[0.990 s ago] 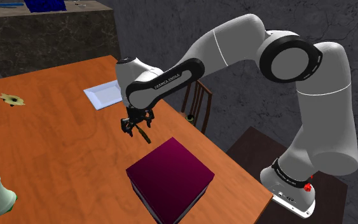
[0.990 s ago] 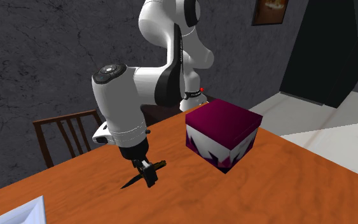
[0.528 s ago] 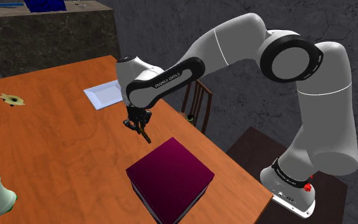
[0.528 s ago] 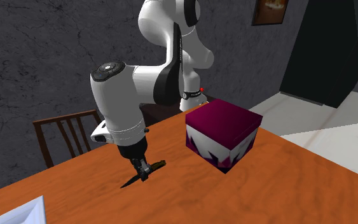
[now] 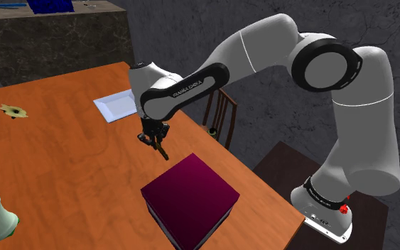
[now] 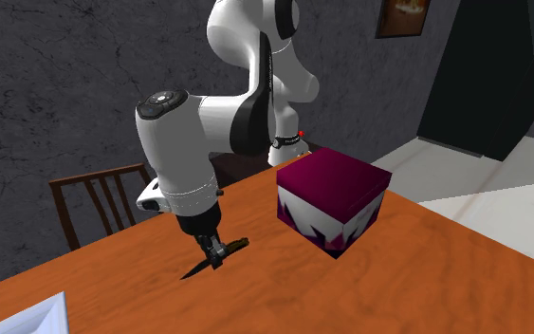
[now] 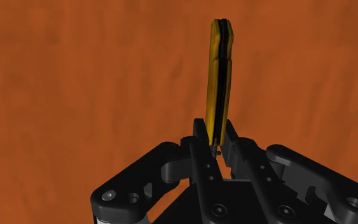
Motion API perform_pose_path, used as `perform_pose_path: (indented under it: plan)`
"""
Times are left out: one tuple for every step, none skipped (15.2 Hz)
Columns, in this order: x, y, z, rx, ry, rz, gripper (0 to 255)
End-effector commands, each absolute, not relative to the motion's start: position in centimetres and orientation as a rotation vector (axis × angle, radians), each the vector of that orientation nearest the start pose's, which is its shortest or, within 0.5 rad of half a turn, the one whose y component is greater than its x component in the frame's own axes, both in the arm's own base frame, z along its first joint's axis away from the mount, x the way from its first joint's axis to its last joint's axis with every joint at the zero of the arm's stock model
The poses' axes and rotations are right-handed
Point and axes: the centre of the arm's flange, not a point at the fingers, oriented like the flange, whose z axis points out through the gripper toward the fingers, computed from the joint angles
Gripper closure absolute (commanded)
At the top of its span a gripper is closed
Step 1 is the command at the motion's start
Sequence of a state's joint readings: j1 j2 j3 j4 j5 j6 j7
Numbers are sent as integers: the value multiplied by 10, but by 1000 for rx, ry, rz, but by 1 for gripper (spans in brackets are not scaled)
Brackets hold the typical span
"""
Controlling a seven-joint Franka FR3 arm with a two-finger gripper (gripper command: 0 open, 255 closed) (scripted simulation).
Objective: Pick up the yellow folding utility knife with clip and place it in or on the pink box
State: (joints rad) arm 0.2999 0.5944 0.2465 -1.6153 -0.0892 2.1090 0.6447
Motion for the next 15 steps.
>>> perform_pose_path:
  plan:
    - [594, 332, 289, -3127, 131, 164, 255]
    - [594, 332, 294, -3127, 131, 164, 255]
    - [594, 332, 299, -3127, 131, 164, 255]
    - [594, 333, 305, -3127, 131, 164, 255]
    - [594, 333, 310, -3127, 131, 164, 255]
    - [594, 333, 315, -3127, 131, 164, 255]
    - [594, 333, 320, -3127, 131, 164, 255]
    - [594, 333, 326, -3127, 131, 164, 255]
    - [594, 333, 331, -3127, 131, 164, 255]
    - [594, 333, 336, -3127, 131, 164, 255]
    - [594, 333, 342, -3127, 131, 164, 255]
    - [594, 333, 347, -3127, 131, 164, 255]
    - [594, 333, 352, -3127, 131, 164, 255]
    - [594, 333, 357, -3127, 131, 164, 255]
    - [594, 333, 363, -3127, 131, 164, 255]
